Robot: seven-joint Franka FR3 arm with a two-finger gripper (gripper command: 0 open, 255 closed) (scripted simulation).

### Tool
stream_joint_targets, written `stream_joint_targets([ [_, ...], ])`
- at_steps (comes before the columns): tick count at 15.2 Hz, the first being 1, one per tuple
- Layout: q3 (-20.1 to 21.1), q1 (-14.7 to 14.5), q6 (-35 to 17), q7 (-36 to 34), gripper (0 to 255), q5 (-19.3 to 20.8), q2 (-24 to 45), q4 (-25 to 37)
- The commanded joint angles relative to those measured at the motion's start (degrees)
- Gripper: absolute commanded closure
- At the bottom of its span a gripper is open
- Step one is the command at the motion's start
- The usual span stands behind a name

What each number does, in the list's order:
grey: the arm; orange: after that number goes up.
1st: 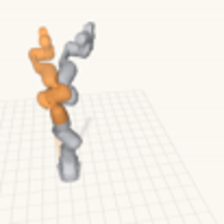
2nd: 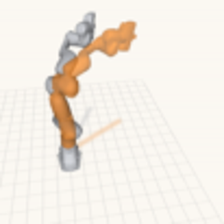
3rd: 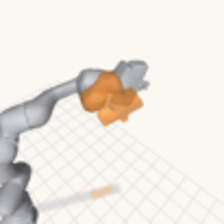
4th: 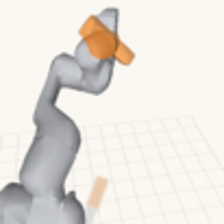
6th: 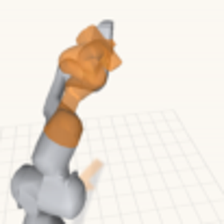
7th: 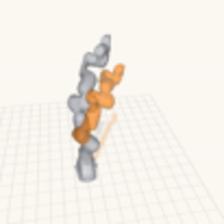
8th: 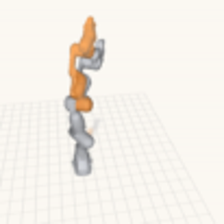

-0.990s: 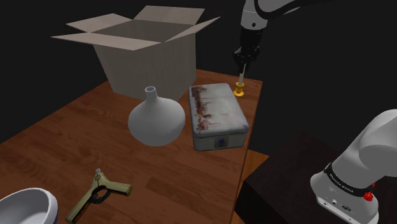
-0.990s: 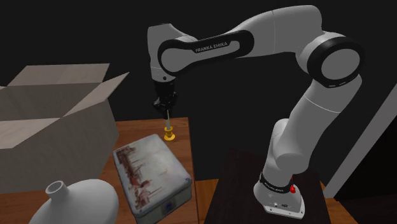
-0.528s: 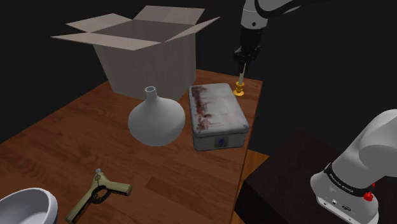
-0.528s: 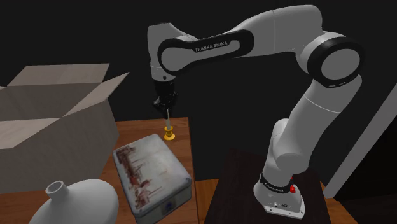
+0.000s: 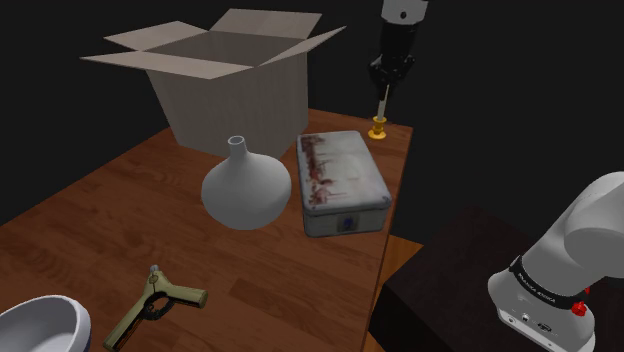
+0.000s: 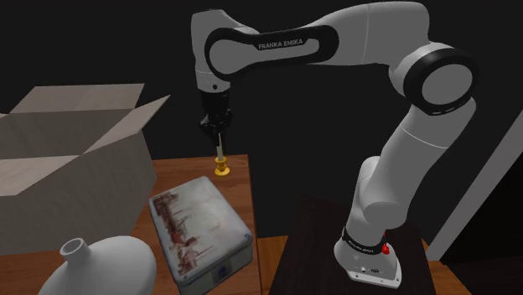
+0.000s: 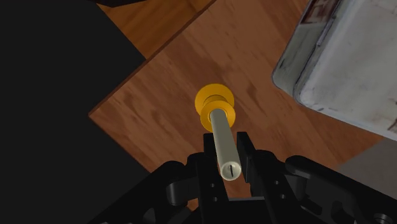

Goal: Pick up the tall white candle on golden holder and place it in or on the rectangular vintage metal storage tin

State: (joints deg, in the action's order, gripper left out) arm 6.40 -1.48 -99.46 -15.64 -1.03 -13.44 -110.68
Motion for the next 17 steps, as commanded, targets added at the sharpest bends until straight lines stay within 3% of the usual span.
stream_joint_targets([
  [1,0.00,0.01,1.57,-0.02,255,0.02,0.10,1.64],
  [17,0.06,0.09,14.39,-0.25,255,0.39,3.52,17.86],
])
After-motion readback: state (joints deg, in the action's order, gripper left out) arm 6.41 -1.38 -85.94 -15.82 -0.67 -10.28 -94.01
